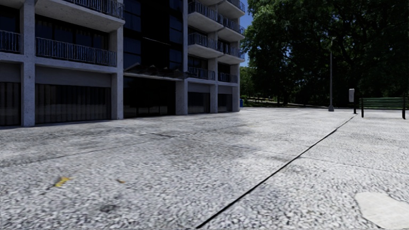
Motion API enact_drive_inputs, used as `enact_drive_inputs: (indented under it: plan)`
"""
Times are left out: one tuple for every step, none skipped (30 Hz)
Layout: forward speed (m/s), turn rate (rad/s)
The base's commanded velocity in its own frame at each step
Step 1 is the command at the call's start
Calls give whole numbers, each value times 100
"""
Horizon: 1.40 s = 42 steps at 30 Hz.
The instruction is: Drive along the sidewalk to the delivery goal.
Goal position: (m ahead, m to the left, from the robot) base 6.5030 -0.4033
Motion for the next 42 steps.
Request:
enact_drive_inputs:
  plan:
    - [197, -16]
    - [197, -16]
    - [197, -16]
    - [197, -16]
    - [197, -16]
    - [197, -16]
    - [197, -16]
    - [197, -16]
    - [197, -16]
    - [197, -16]
    - [197, -16]
    - [197, -16]
    - [197, -16]
    - [197, -16]
    - [197, -16]
    - [197, -16]
    - [197, -16]
    - [197, -17]
    - [197, -17]
    - [197, -17]
    - [197, -17]
    - [197, -17]
    - [197, -17]
    - [197, -17]
    - [197, -17]
    - [197, -17]
    - [197, -17]
    - [197, -17]
    - [197, -17]
    - [197, -17]
    - [197, -17]
    - [197, -17]
    - [197, -17]
    - [197, -17]
    - [197, -17]
    - [197, -17]
    - [197, -17]
    - [197, -17]
    - [197, -17]
    - [197, -17]
    - [197, -17]
    - [197, -17]
